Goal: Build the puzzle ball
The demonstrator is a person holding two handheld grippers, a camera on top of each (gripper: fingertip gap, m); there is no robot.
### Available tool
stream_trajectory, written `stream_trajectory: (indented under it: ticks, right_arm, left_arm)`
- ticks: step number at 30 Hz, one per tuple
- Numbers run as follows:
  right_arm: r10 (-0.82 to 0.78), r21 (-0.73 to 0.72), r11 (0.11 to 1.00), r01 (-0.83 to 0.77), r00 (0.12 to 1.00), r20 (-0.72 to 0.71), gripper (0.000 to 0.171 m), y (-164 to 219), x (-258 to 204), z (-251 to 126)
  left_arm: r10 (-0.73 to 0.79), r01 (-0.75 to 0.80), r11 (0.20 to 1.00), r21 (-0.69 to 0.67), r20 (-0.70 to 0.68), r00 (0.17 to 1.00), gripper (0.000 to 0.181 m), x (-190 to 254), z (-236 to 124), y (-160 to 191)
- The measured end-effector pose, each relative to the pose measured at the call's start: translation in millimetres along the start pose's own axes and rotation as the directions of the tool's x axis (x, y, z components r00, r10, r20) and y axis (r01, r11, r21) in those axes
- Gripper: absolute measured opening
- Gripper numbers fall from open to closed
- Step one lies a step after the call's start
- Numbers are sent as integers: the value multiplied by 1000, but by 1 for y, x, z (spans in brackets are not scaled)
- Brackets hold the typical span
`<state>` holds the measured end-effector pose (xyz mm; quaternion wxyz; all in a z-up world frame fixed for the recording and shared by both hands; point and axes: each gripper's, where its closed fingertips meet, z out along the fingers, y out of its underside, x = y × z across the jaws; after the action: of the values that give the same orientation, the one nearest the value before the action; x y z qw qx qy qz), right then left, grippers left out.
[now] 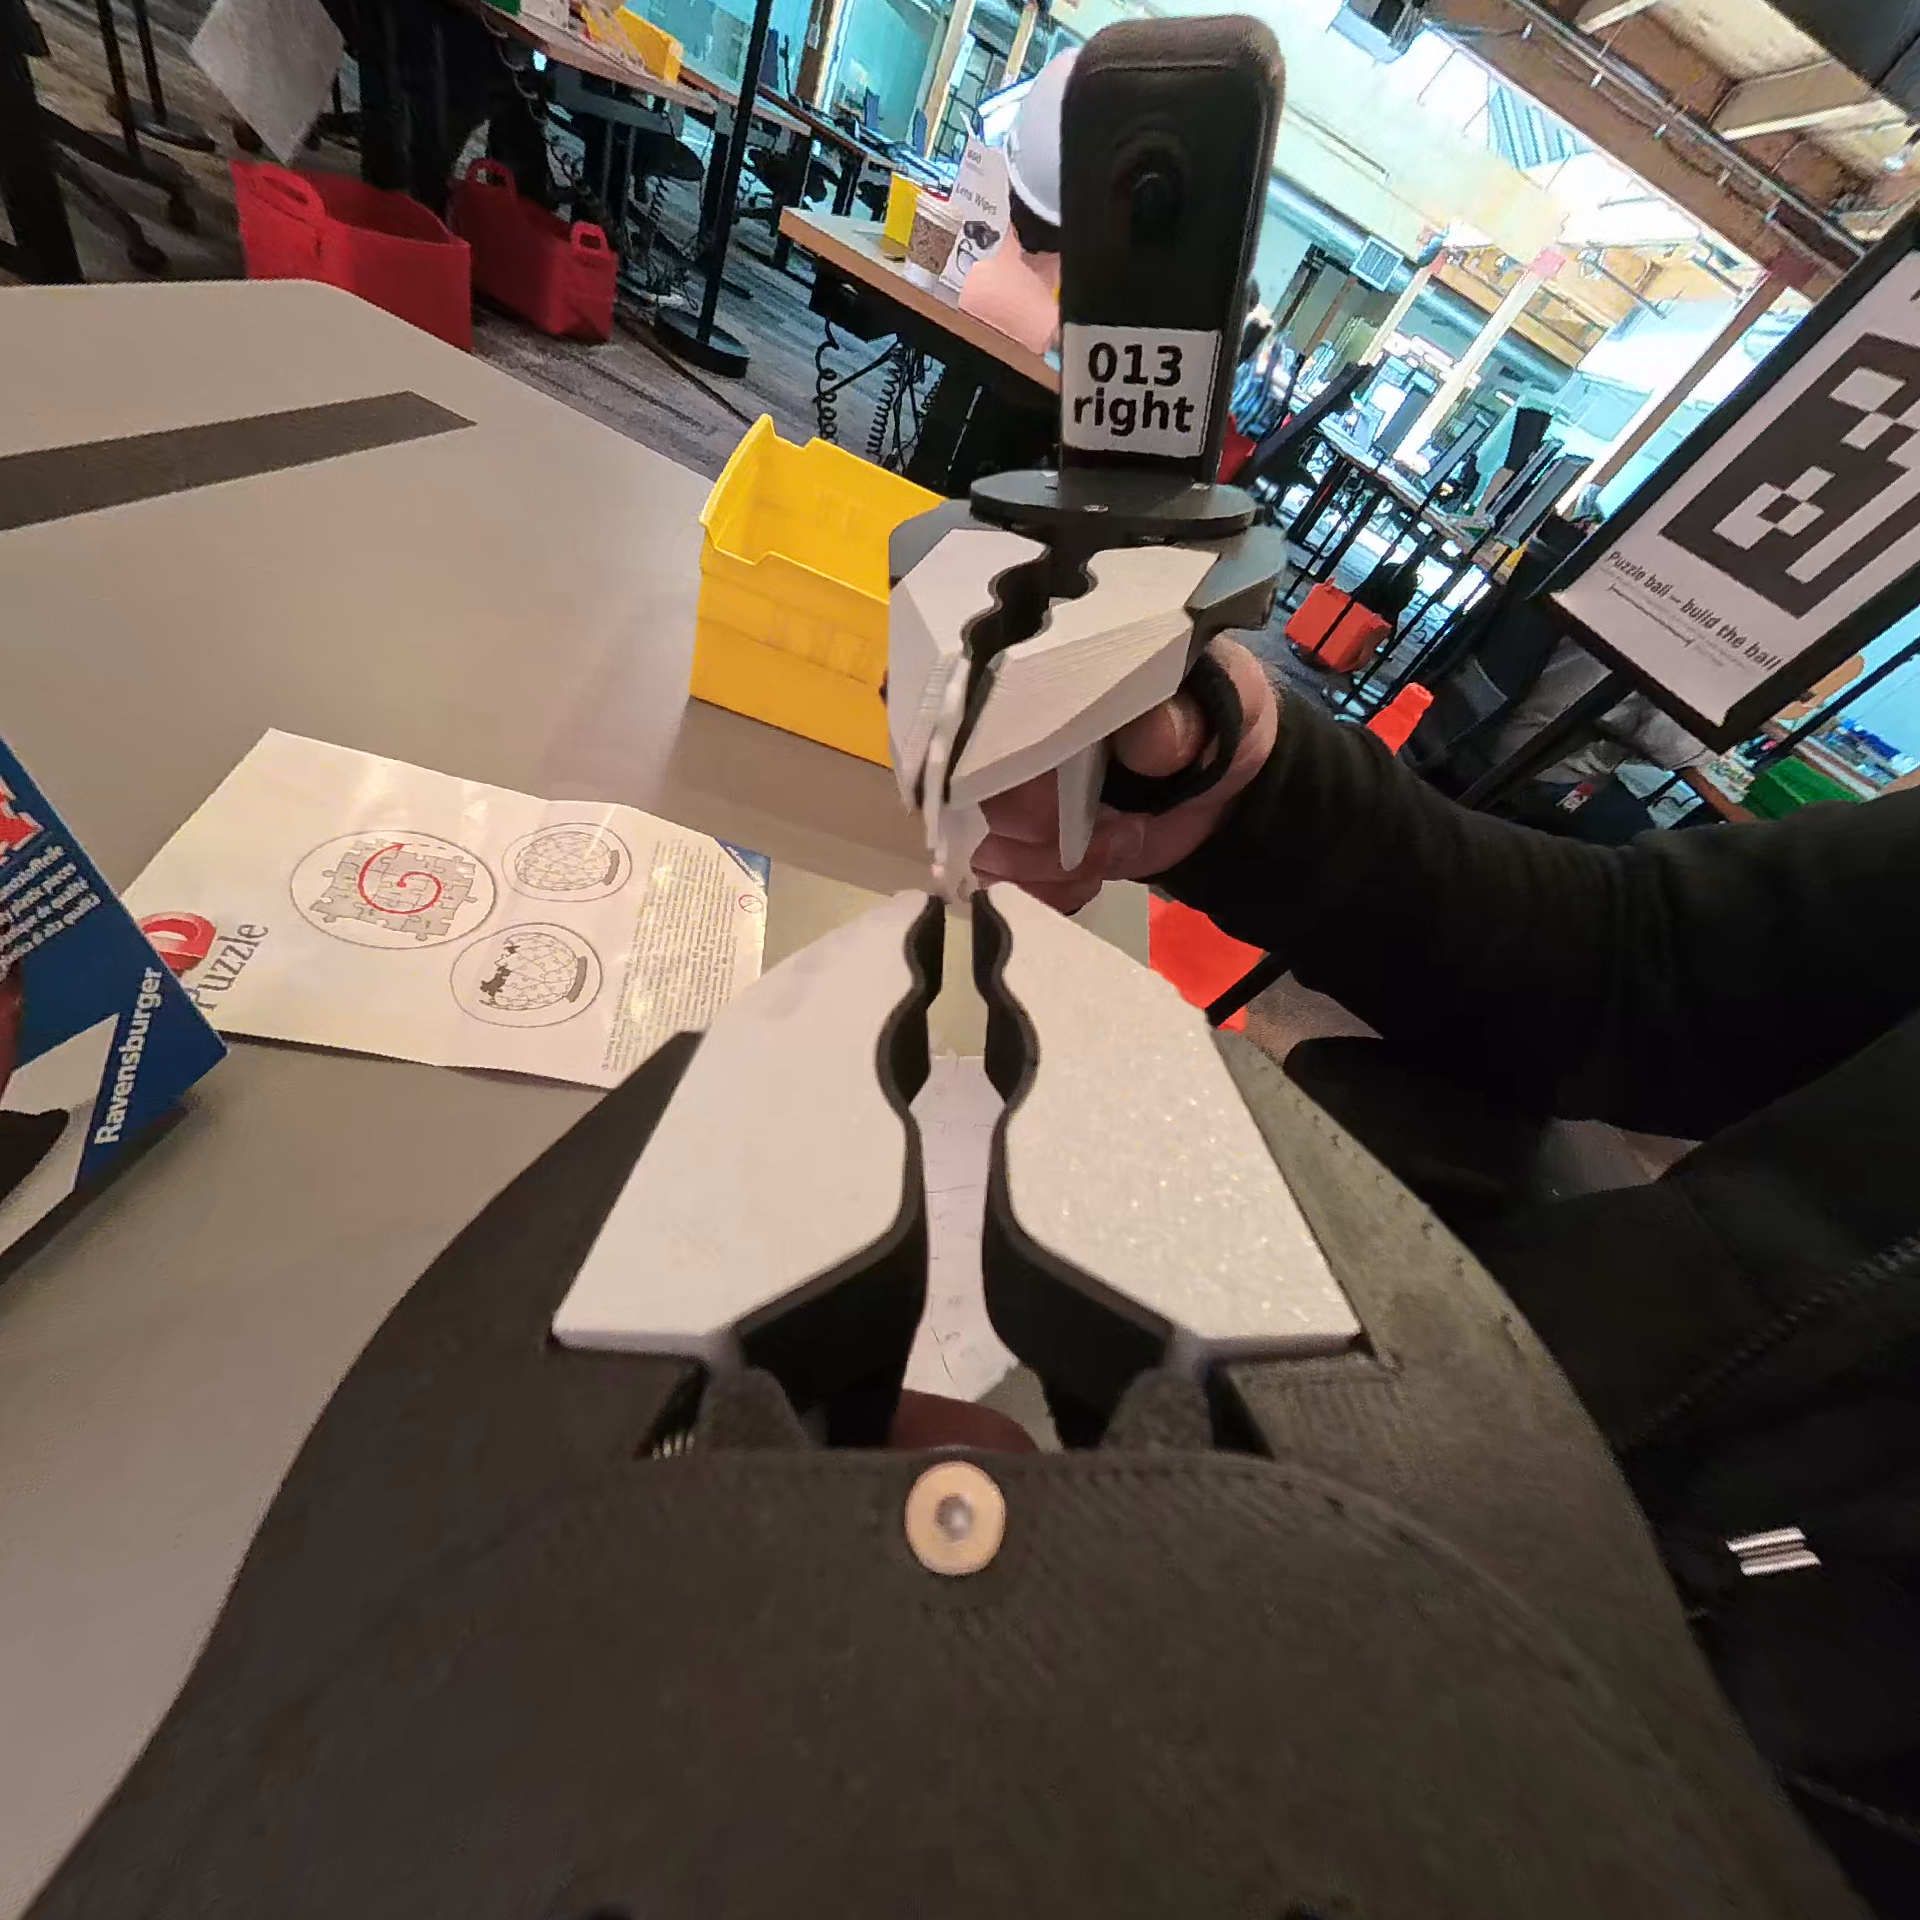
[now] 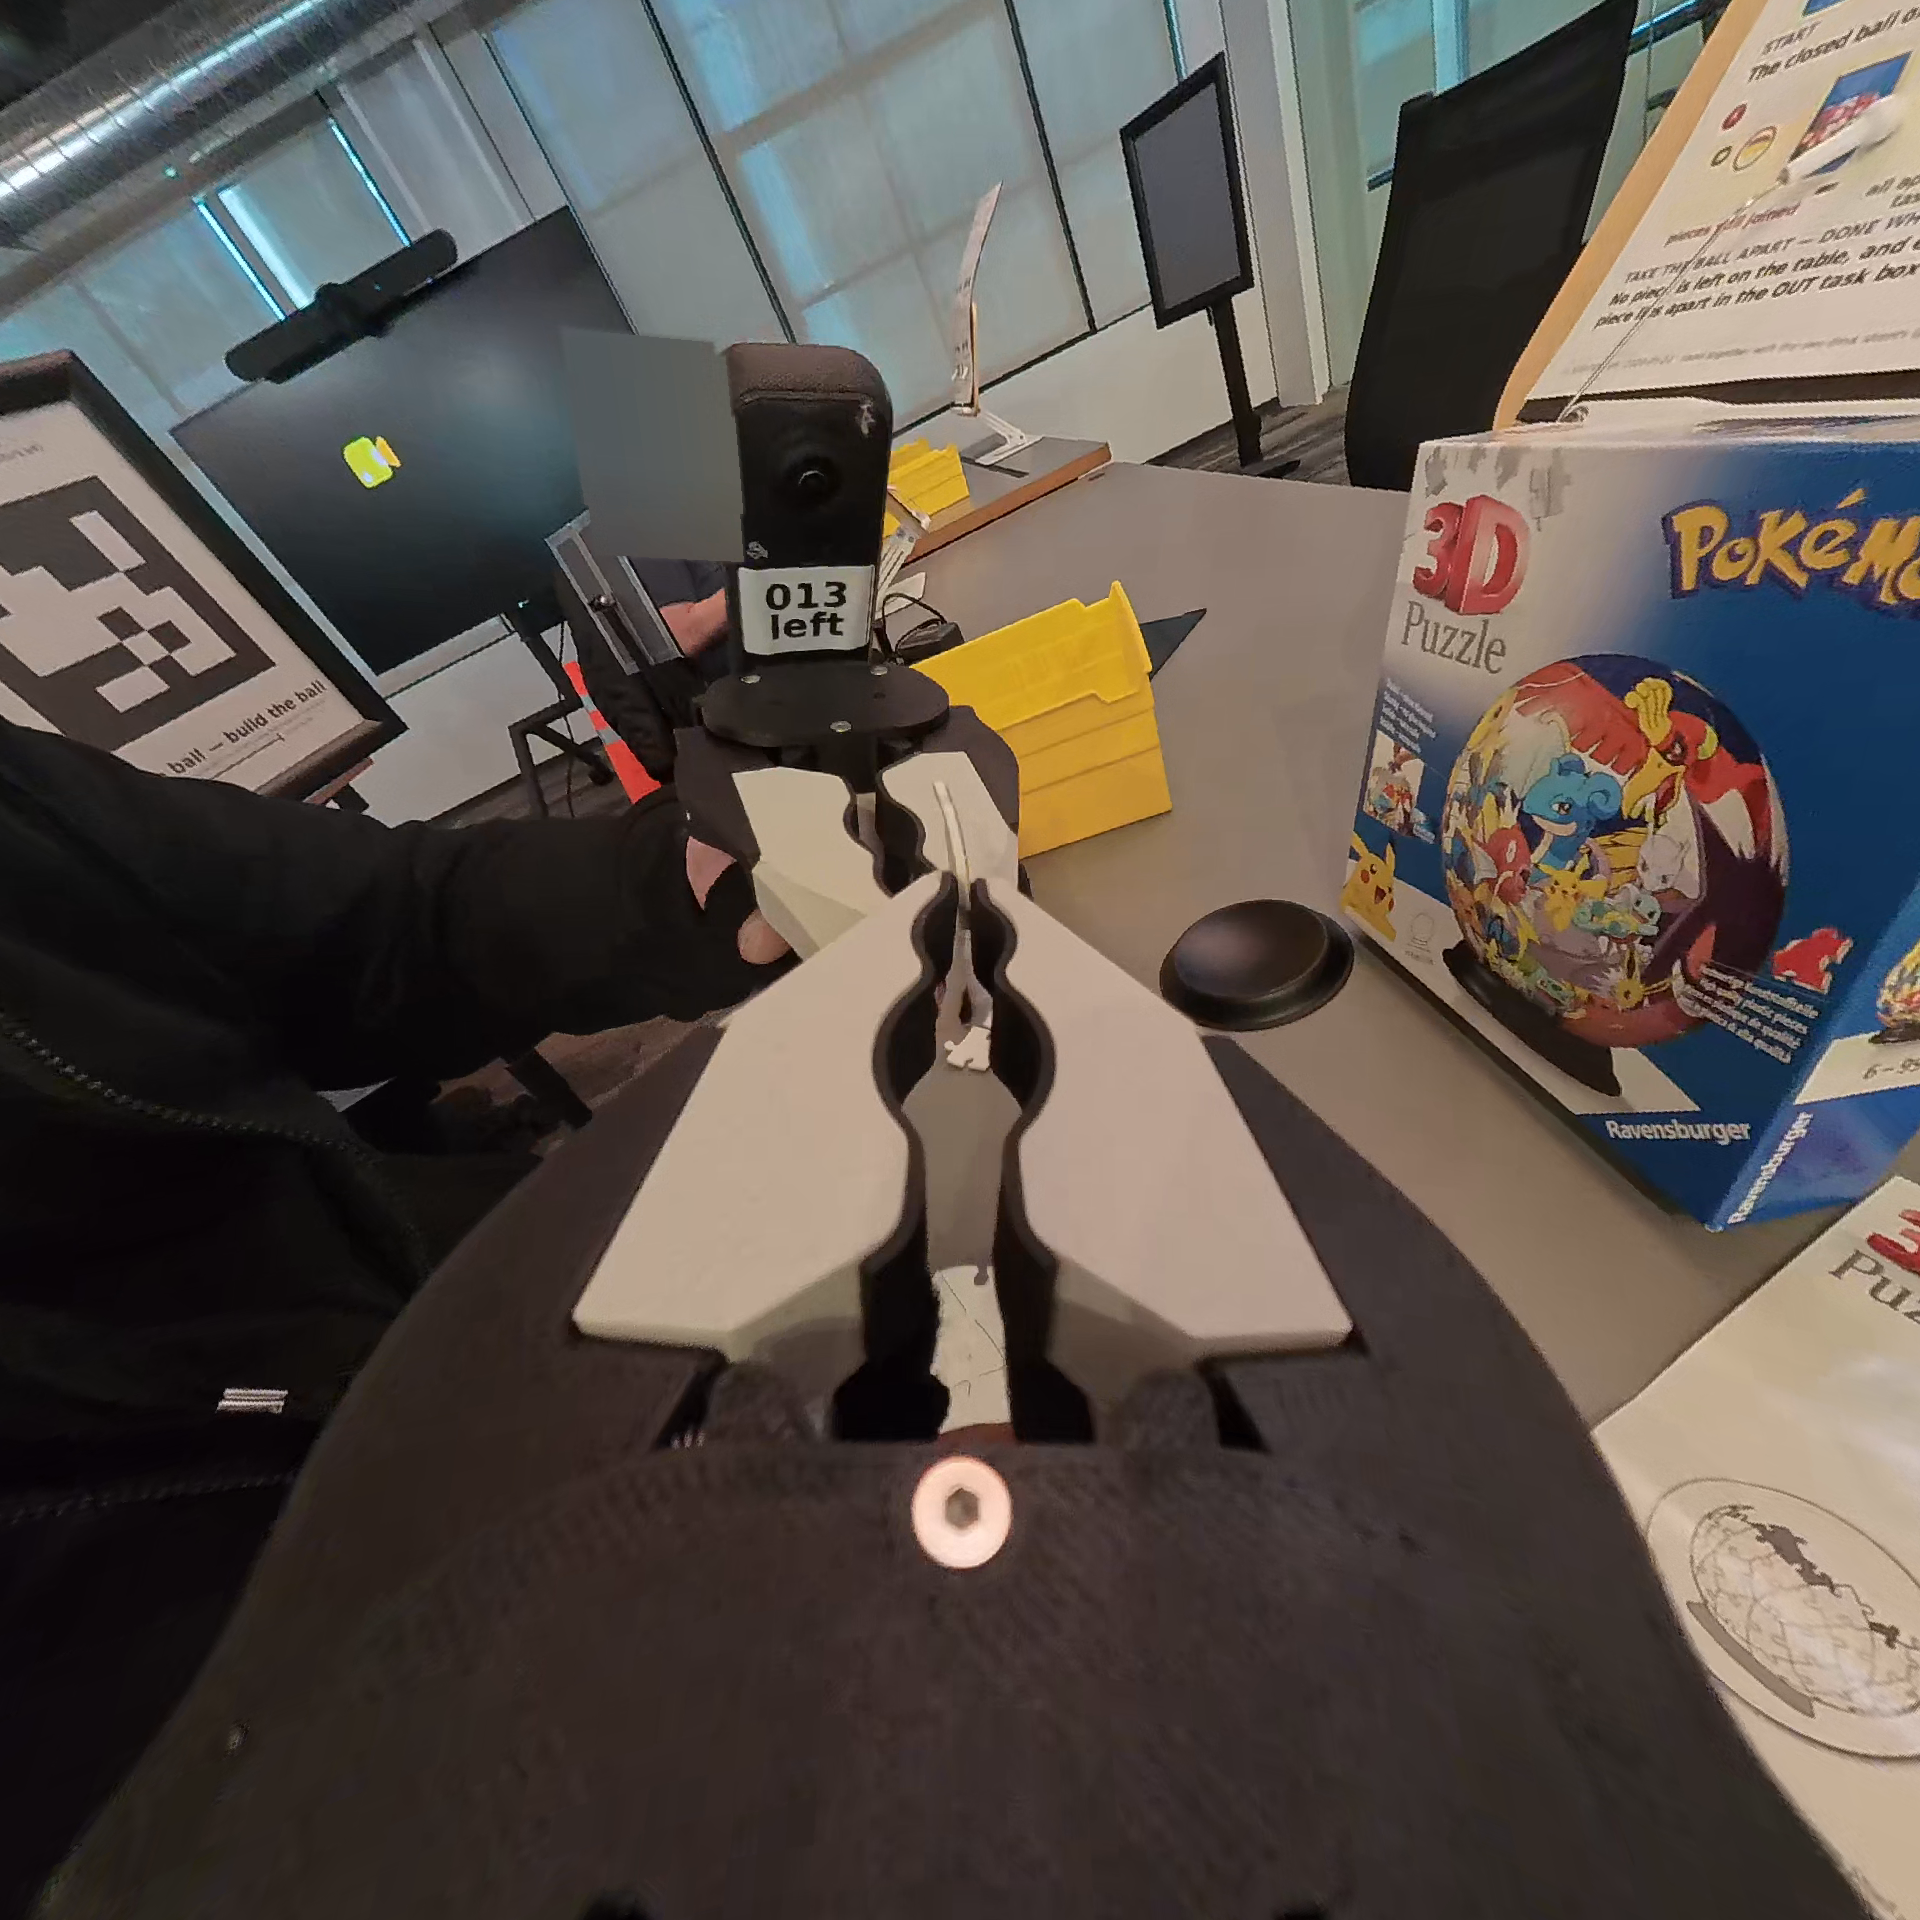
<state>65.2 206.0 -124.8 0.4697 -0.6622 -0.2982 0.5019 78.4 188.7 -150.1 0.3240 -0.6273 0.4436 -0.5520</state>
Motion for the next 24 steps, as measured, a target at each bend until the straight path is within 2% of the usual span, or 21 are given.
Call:
stream_trajectory:
  ticks: [15,24]
  right_arm:
    - [43,-73,996,-42,999,9,2,7,-1,-2]
    - [-26,-156,987,20,999,-37,0,14,5,-10]
  left_arm:
    - [-34,34,999,-10,-9,999,1,-1,0,7]
    - [-43,43,999,-17,-6,999,0,-3,-3,6]
